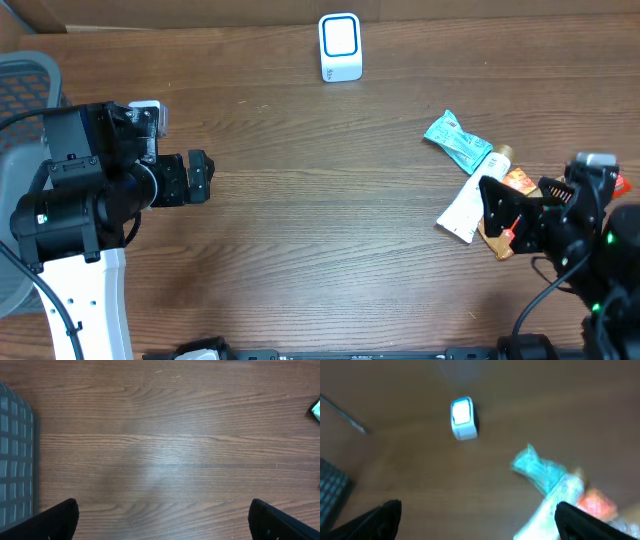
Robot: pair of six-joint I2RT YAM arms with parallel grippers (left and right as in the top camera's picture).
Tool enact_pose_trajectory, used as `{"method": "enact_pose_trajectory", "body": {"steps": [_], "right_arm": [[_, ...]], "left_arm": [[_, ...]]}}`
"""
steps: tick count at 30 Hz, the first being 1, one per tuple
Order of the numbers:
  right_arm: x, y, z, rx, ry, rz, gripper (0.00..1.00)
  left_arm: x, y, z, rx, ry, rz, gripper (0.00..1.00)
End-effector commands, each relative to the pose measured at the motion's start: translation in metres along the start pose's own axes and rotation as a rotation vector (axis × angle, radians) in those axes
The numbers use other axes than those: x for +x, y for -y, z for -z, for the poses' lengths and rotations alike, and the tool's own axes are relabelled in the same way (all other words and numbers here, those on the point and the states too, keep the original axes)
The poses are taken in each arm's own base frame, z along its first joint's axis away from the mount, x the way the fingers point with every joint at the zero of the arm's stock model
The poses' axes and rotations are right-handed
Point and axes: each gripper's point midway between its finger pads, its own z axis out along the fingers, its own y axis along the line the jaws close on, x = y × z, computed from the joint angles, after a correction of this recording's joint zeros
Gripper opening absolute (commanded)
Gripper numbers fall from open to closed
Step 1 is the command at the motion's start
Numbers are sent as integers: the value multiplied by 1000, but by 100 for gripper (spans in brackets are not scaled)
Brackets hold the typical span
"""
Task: Scan the item barcode
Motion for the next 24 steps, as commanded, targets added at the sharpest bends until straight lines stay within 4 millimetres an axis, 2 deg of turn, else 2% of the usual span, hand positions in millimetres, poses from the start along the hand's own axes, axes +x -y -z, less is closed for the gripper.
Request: {"method": "enact_pose_trajectory", "body": {"steps": [1, 7, 24], "right_arm": [[4, 6, 2, 1, 124, 28, 100], [11, 9, 3, -54, 334, 70, 100], [43, 25, -12, -102, 620, 100, 100]], "left_arm": [[-5, 1, 3, 8, 16, -11, 100], [-5, 1, 3, 7, 16, -11, 100], [-5, 1, 3, 7, 16, -11, 100]]}}
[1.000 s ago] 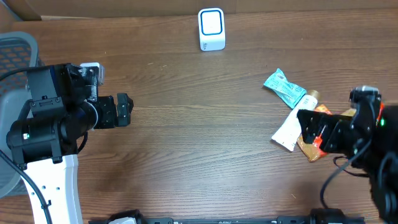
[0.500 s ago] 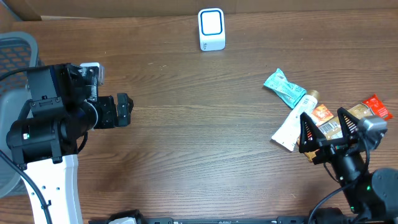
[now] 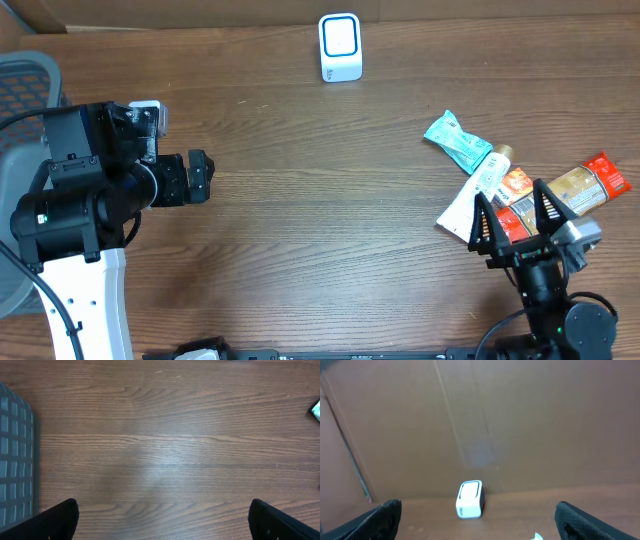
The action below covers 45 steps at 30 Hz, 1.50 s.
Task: Scan the item barcode
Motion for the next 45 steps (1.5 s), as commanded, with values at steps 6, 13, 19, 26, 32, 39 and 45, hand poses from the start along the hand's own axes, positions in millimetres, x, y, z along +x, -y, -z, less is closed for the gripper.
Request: {"method": "enact_pose_trajectory", "body": {"steps": [6, 13, 19, 26, 32, 39, 45], "right_arm": [[21, 10, 4, 7, 63, 4, 100], [38, 14, 3, 4, 56, 3, 100], [68, 22, 3, 37, -66, -7, 100], [103, 31, 8, 78, -208, -18, 100], [103, 31, 8, 78, -209, -17, 100], [103, 31, 8, 78, -209, -18, 100], [103, 31, 8, 78, -209, -17, 100]], "left_arm": [[-5, 1, 3, 7, 16, -11, 99], [-5, 1, 3, 7, 16, -11, 100], [-5, 1, 3, 7, 16, -11, 100], [-5, 1, 3, 7, 16, -11, 100], [-5, 1, 3, 7, 16, -11, 100], [-5, 1, 3, 7, 16, -11, 100], [-5, 1, 3, 7, 16, -11, 100]]}}
